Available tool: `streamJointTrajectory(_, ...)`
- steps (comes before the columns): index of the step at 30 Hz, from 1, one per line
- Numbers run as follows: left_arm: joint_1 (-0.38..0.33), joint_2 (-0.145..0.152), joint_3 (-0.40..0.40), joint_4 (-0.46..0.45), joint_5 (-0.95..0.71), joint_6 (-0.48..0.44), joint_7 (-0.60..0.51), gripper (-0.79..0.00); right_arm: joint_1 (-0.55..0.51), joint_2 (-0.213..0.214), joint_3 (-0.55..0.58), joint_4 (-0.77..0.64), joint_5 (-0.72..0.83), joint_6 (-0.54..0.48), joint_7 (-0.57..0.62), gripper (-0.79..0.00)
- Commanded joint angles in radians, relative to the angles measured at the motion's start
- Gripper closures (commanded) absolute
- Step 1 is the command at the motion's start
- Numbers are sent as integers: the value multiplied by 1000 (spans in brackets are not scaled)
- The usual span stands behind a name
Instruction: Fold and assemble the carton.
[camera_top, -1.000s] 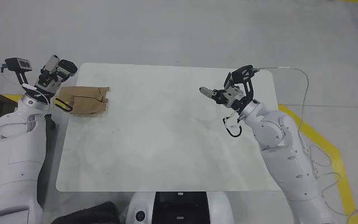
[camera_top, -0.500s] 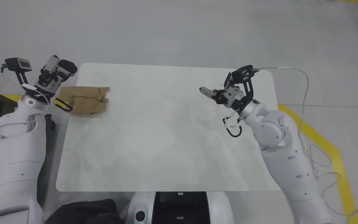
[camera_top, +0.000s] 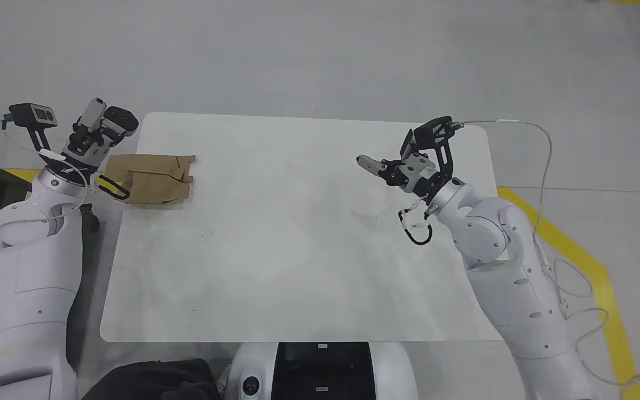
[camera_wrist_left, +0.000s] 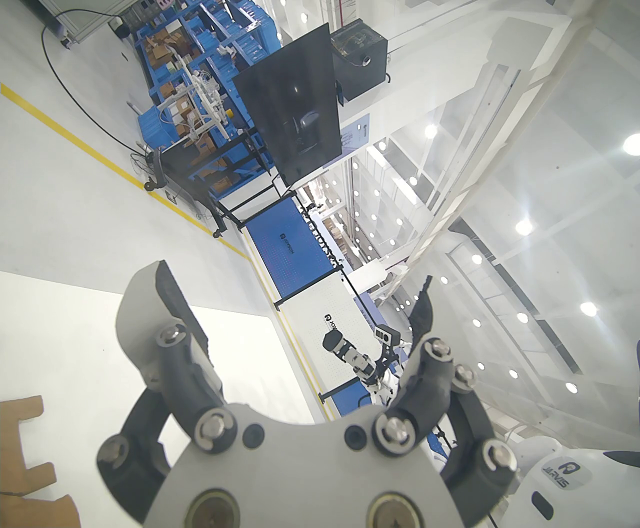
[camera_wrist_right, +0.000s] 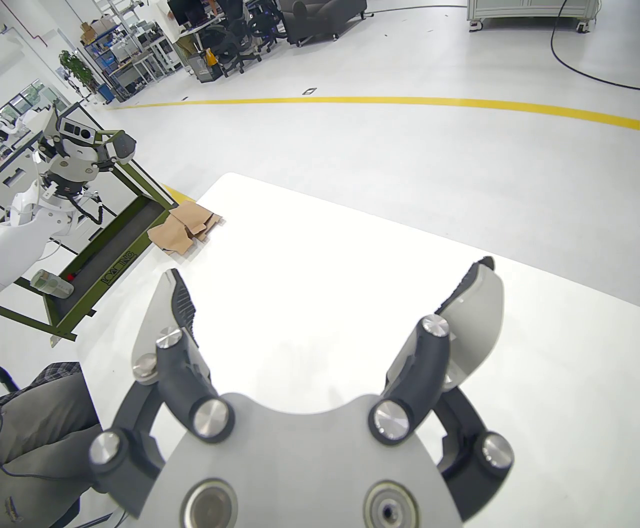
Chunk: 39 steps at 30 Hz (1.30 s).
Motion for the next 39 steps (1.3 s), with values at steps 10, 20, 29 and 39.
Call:
streamJointTrajectory(10,48,32,-154,169,33,0,-51,-785,0,0,0,0,0,0,0,-785)
streamJointTrajectory(20,-64,61,-149,490,284,-70,5,-785,0,0,0,0,0,0,0,-785)
streamJointTrajectory(29,-202,74,-104,751,418,-59,103,-785,0,0,0,0,0,0,0,-785)
streamJointTrajectory(39,-293,38,-18,875,500,-58,215,-785,0,0,0,0,0,0,0,-785)
